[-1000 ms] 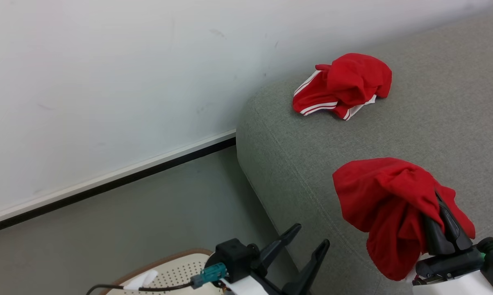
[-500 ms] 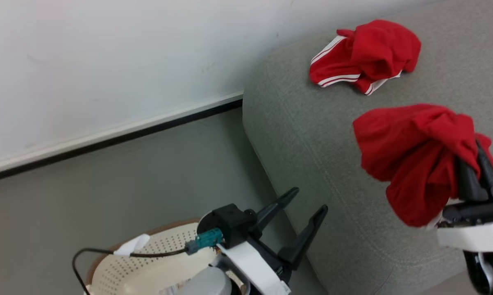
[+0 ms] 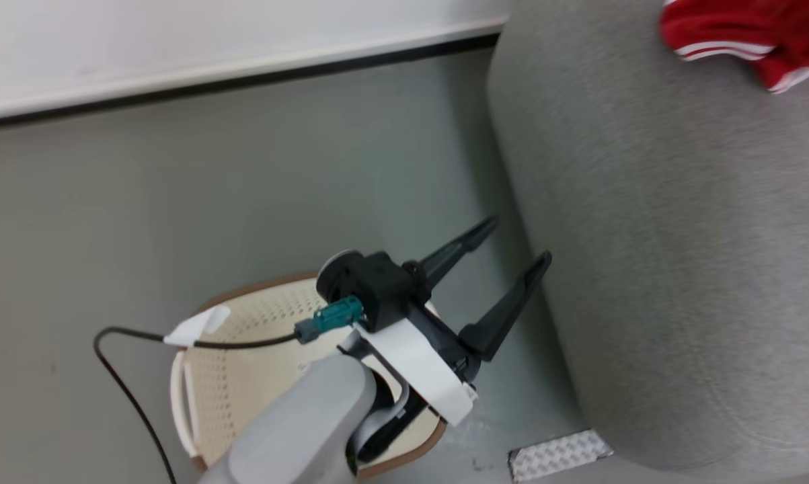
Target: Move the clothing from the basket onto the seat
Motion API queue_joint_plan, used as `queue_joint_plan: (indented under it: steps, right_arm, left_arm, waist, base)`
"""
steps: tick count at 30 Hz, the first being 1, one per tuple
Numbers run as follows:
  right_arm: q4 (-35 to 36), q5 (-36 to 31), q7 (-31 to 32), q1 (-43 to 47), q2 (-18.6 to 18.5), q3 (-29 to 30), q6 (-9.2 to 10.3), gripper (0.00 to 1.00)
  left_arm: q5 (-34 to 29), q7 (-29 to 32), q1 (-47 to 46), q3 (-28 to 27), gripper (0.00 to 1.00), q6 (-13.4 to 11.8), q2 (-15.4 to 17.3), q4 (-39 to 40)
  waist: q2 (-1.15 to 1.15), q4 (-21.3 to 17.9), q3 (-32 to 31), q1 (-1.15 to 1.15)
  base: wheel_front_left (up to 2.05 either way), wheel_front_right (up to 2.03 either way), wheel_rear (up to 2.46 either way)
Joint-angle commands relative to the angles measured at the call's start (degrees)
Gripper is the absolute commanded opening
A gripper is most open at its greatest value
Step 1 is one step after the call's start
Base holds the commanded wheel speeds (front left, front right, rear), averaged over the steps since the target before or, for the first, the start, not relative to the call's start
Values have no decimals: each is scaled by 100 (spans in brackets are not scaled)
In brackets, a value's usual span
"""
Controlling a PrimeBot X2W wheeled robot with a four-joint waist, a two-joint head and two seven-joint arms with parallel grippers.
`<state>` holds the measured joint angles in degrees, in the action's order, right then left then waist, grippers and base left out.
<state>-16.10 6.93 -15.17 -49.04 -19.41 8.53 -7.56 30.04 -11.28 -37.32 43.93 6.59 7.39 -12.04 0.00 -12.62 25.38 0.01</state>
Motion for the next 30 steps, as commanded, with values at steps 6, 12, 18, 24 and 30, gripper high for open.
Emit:
queue_joint_plan:
  steps: [6, 12, 18, 24, 30]
  right_arm:
    - [-634, -347, 208, -1361, -596, 462, 14, 0]
    - [-1474, -837, 485, -2239, -1256, 1143, 14, 0]
    - [-2232, -1441, 562, -2150, -1114, 2006, 14, 0]
    - [-2869, -1937, 493, -1765, -570, 2667, 14, 0]
    - [-3187, -2130, 392, -1625, -297, 2701, 14, 100]
  left_arm:
    - [-118, -23, -405, -118, 100, -5, 120, 125]
    - [-179, -15, -643, -218, 100, -53, 223, 331]
    - [-181, -43, -750, -341, 100, -119, 326, 473]
    - [-106, -133, -616, -384, 100, -163, 341, 393]
    - [25, -229, -405, -486, 100, -216, 369, 248]
  waist:
    - [0, 723, 1047, -1]
    - [0, 1000, 1651, -1]
    - [0, 1102, 2028, -1]
    - [0, 1102, 1960, -1]
    - [0, 1043, 1555, -1]
  base:
    - [0, 0, 0]
    - [0, 0, 0]
    - [0, 0, 0]
    - [0, 0, 0]
    - [0, 0, 0]
